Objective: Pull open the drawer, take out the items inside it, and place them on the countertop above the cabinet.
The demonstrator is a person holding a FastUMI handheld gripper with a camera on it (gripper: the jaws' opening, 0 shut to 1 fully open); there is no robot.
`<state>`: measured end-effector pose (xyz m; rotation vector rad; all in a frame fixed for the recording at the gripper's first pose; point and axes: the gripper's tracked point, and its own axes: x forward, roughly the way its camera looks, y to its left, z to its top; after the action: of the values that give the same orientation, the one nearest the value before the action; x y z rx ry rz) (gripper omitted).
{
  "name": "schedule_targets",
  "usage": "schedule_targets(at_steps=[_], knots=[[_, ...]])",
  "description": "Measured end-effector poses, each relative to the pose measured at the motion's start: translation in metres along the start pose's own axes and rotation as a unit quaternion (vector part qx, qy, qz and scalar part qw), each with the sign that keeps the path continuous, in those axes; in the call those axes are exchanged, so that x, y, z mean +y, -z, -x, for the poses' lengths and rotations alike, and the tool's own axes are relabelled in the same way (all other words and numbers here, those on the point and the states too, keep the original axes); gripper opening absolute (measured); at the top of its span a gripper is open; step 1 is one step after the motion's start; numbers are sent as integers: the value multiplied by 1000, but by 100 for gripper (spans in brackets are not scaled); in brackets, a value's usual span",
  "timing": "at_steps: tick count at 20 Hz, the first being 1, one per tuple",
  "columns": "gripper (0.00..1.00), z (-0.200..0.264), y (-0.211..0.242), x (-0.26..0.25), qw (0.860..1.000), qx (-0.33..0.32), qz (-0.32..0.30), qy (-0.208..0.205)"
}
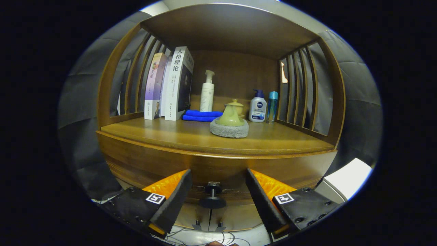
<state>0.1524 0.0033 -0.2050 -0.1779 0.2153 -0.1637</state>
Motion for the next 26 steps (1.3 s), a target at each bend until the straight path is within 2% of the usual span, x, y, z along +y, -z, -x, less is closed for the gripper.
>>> schedule_targets(at_steps=[1,5,12,20,26], knots=[[100,0,0,-2,1000,2,4,-2],[99,31,-10,1,997,3,-29,-67],[98,113,-65,-48,992,-77,-32,-99],[97,188,-138,-127,986,-154,-49,-52],[97,243,-164,-129,982,-177,-52,-49]])
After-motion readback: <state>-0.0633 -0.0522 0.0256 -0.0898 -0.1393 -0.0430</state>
